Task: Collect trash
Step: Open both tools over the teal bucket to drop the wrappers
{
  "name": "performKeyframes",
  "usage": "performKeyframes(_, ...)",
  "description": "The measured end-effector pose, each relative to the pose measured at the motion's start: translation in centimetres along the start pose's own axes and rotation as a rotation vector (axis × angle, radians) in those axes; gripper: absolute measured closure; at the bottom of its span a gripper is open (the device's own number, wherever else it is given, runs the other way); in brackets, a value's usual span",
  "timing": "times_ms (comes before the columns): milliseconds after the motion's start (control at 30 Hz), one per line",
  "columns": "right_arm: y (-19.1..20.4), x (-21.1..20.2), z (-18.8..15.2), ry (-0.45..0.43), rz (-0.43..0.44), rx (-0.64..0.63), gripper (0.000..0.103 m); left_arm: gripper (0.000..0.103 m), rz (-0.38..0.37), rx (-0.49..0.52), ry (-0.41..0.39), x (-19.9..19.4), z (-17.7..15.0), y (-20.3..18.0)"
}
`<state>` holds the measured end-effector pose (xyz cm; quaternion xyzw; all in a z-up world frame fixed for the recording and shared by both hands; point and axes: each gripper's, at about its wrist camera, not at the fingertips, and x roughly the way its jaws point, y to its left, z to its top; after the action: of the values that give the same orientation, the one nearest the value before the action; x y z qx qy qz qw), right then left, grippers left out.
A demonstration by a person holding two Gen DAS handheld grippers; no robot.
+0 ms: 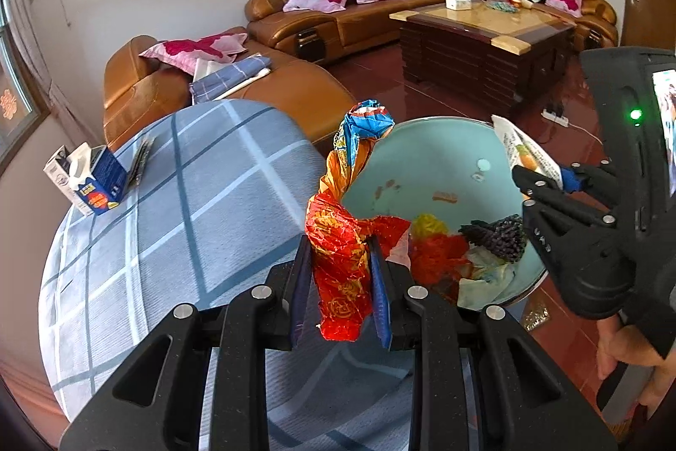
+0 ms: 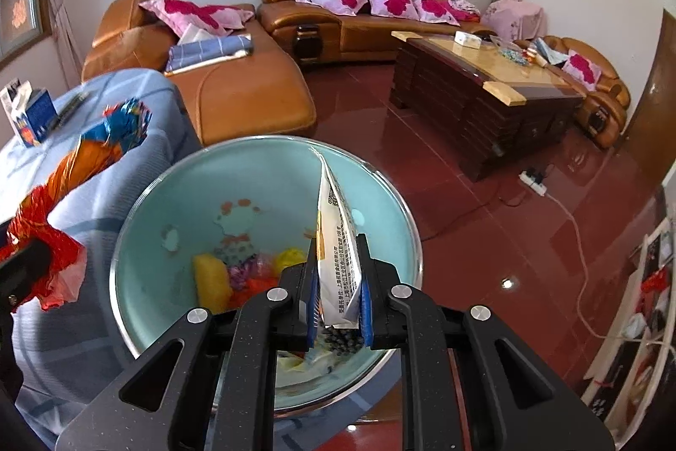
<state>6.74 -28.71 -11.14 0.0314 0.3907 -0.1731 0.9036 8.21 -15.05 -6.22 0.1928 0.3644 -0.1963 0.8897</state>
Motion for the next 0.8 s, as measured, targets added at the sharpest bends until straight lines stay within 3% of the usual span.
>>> performKeyframes(333, -0.4, 1.2, 0.1, 0.032, 0.013, 0.015, 0.085, 0.077, -0.047, 0.012, 0.012, 1.9, 0.3, -1.5)
performKeyframes(400, -0.5, 1.4, 0.3, 0.039, 0.017, 0.020, 0.079, 0.076, -0.049, 0.012, 0.014, 2.3, 0.4, -1.6)
performKeyframes(500, -0.8, 1.4, 0.3, 0.036, 0.019, 0.032, 0.066, 0.068, -0.071, -0.017, 0.018, 2.8, 0.5, -1.3)
performKeyframes(667, -1.5, 1.0, 0.4, 0.025, 0.039, 0.075, 0.063, 0.057, -0.075, -0.043, 0.009, 2.9, 0.4, -0.8)
performKeyframes(733, -1.9, 0.6, 0.6, 0.009, 0.050, 0.093, 0.063, 0.042, -0.060, -0.062, 0.002, 2.7, 0.3, -0.4)
performKeyframes(800, -2.2, -0.1, 0.8, -0.021, 0.067, 0.122, 0.062, 0.034, -0.044, -0.083, -0.009, 2.3, 0.3, 0.0)
